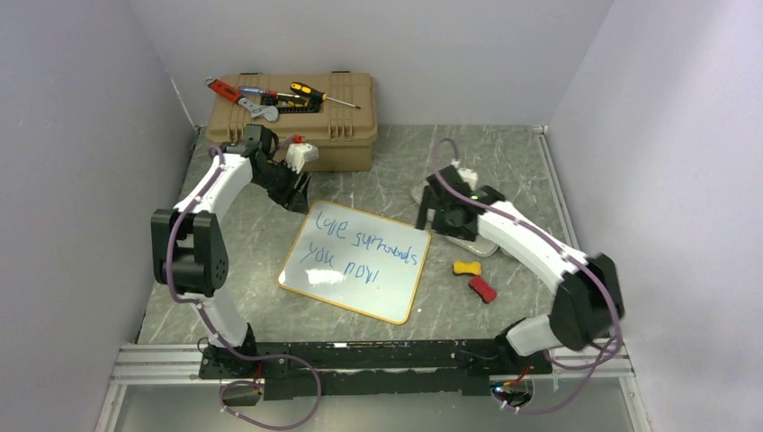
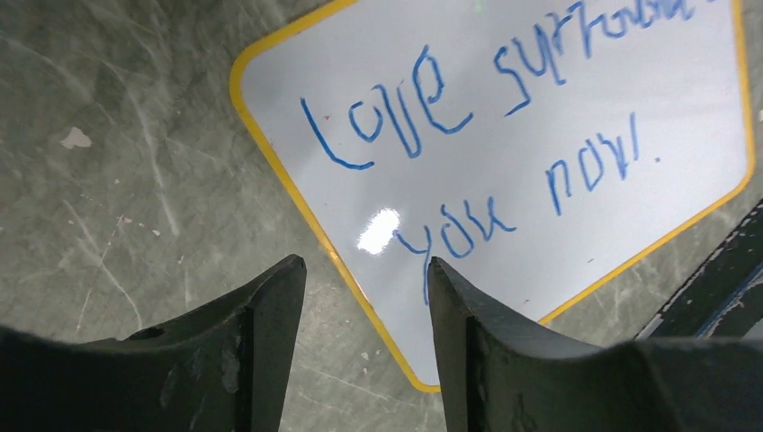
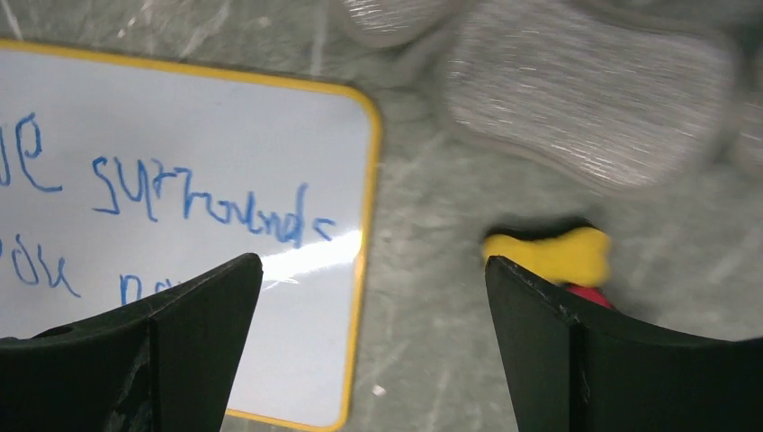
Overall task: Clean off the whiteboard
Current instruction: Adjust the whiteboard at the center of the board, then pick up the whiteboard eraser from the center of the board.
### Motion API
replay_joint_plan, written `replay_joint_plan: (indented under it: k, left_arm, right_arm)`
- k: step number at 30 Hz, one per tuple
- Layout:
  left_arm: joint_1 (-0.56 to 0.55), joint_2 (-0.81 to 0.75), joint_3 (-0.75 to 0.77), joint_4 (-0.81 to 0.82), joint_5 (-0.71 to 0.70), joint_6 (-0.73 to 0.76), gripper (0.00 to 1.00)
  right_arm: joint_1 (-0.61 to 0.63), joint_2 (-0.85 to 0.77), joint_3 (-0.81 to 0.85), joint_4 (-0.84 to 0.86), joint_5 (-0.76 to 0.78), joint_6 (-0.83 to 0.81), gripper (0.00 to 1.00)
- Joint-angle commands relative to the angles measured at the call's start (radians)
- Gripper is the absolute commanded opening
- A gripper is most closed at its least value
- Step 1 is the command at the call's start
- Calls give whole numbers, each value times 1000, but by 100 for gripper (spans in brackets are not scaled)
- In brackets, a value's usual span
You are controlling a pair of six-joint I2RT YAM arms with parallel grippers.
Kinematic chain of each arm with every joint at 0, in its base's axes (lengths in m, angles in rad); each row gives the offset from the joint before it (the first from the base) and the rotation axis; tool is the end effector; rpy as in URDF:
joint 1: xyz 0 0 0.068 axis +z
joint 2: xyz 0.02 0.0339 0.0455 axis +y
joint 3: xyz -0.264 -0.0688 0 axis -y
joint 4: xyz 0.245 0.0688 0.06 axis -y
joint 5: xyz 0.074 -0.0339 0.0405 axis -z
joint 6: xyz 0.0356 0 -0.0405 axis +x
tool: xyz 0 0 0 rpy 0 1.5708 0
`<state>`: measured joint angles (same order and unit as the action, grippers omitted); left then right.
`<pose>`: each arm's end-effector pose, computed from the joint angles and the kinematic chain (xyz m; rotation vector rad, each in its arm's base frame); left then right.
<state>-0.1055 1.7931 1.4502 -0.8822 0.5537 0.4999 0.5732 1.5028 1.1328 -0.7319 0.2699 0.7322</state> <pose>0.3605 -0.0570 0.2470 0.9078 2.4694 -0.6423 0.2581 0.1553 0.2476 0.2914 2.5926 0.0970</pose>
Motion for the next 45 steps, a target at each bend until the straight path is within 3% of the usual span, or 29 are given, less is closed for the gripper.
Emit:
replay_joint_plan:
  k: [1,6,14,26,37,45]
  left_arm:
    - [5,-91,27,-32,67,-33,60]
    - [6,-105,31,-24,76,-45,67]
    - [6,-109,51,-52,88,-33,71]
    - [6,-121,67,-57,70,-37,73]
    - [6,-132,65,-52,59,-44,74]
    - [6,-118,66,-48,39,-49,74]
  right_arm:
    - [-123,-195,-95,-227,51,-4,100]
    - [-325,-301,-248,-205,-110,-52,100]
    - [-360,-291,-293,-207,-164,-34,100]
    - [-446,-225,-448,-26,-312,-39,100]
    - [-421,-267,-524,52,-414,29,100]
    - [-187,-167,-418,77,-381,135,100]
